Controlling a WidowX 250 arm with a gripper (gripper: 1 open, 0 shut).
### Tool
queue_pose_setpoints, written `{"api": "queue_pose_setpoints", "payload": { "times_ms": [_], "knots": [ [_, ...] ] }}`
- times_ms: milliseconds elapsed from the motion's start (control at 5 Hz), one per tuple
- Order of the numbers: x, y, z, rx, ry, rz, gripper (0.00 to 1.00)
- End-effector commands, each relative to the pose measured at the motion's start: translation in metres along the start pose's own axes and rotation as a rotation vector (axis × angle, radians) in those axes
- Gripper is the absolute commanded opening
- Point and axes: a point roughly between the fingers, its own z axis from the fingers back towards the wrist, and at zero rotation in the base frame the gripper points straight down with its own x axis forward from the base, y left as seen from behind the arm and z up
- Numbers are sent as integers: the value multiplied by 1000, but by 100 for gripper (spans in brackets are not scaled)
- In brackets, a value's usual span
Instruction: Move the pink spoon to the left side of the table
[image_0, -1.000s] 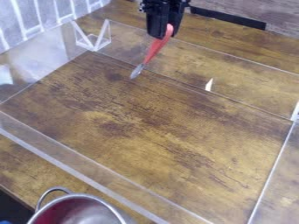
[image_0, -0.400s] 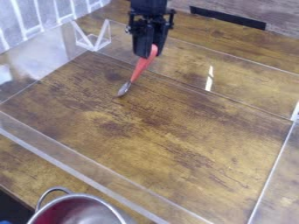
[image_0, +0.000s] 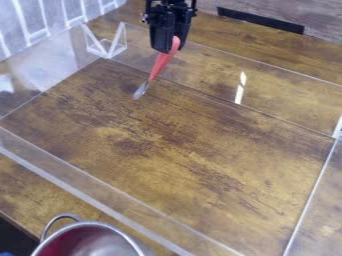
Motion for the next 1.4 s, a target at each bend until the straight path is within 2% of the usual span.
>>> {"api": "queue_pose_setpoints", "payload": {
  "times_ms": [0, 200, 400, 600, 1000, 1200],
  "knots": [
    [20, 8, 29, -102, -7, 2, 0],
    [26, 6, 17, -91, -10, -33, 0],
    [24, 2, 8, -76, -6, -39, 0],
    [23, 1, 7, -74, -3, -48, 0],
    [35, 5, 10, -69, 0, -83, 0],
    [37, 5, 10, -64, 7, -66, 0]
  ]
}}
